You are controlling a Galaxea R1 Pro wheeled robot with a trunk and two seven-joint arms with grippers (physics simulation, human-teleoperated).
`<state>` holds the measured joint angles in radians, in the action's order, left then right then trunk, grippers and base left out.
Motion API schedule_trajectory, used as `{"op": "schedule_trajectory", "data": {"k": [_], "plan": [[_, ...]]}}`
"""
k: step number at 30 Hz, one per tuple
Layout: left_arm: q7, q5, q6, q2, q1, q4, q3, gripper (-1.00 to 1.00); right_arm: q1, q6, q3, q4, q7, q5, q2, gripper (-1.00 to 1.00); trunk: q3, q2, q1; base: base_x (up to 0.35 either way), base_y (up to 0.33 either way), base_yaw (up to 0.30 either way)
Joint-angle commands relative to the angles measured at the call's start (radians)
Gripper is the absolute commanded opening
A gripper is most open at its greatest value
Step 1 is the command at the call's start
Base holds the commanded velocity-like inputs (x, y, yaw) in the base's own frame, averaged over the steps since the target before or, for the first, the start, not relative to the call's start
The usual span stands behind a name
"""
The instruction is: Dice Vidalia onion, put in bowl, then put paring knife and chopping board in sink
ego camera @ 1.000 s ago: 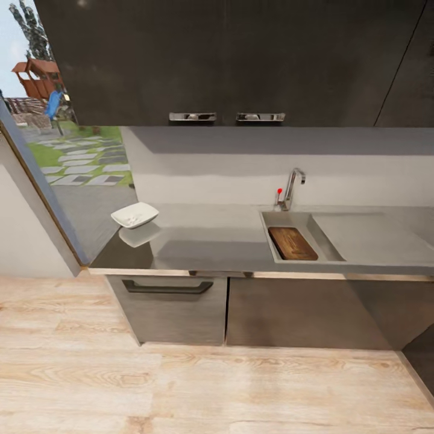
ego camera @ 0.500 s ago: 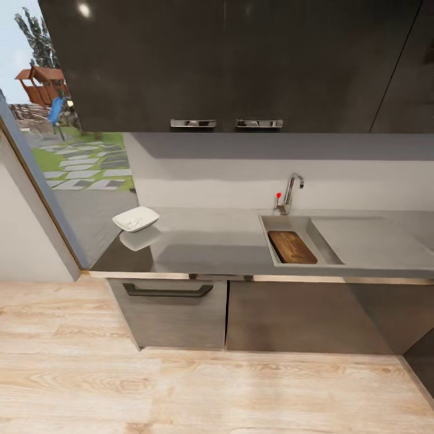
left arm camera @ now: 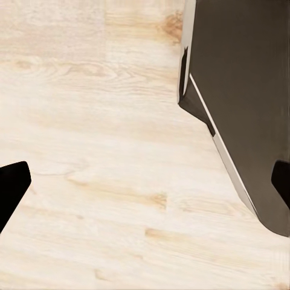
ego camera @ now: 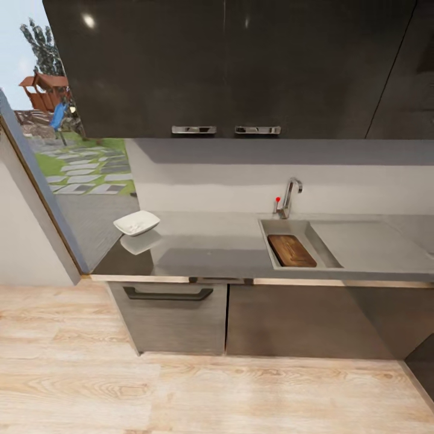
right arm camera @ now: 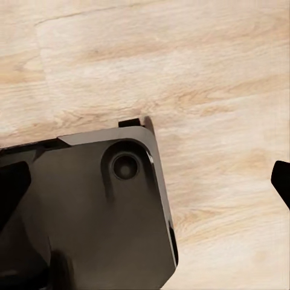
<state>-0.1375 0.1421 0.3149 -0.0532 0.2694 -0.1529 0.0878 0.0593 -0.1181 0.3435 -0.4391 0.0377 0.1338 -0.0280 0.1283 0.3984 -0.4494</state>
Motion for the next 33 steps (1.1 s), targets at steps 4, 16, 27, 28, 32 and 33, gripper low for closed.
{"op": "schedule_trajectory", "data": {"k": [4, 16, 27, 28, 32, 33], "plan": [[-0.004, 0.01, 0.001, 0.0, 0.001, -0.002, 0.009, 1.0, 0.0, -0.002, 0.007, -0.002, 0.005, 0.01, -0.002, 1.0, -0.005, 0.002, -0.001, 0.0, 0.0, 0.0], [-0.004, 0.01, 0.001, 0.0, 0.001, -0.002, 0.009, 1.0, 0.0, -0.003, 0.005, -0.002, 0.008, 0.01, -0.006, 1.0, -0.024, 0.002, -0.001, 0.0, 0.0, 0.0], [-0.004, 0.01, 0.001, 0.0, 0.001, -0.002, 0.009, 1.0, 0.0, -0.003, 0.006, -0.004, 0.007, 0.01, -0.005, 1.0, -0.041, 0.002, -0.001, 0.0, 0.0, 0.0], [-0.004, 0.01, 0.001, 0.0, 0.001, -0.002, 0.009, 1.0, 0.0, -0.003, 0.006, -0.004, 0.007, 0.01, -0.004, 1.0, -0.043, 0.002, -0.001, 0.0, 0.0, 0.0], [-0.004, 0.01, 0.001, 0.0, 0.001, -0.002, 0.009, 1.0, 0.0, -0.003, 0.007, -0.004, 0.007, 0.01, -0.003, 1.0, -0.049, 0.002, -0.001, 0.0, 0.0, 0.0], [-0.004, 0.01, 0.001, 0.0, 0.001, -0.002, 0.009, 1.0, 0.0, -0.004, 0.008, -0.004, 0.007, 0.01, -0.003, 1.0, -0.051, 0.002, -0.001, 0.0, 0.0, 0.0]]}}
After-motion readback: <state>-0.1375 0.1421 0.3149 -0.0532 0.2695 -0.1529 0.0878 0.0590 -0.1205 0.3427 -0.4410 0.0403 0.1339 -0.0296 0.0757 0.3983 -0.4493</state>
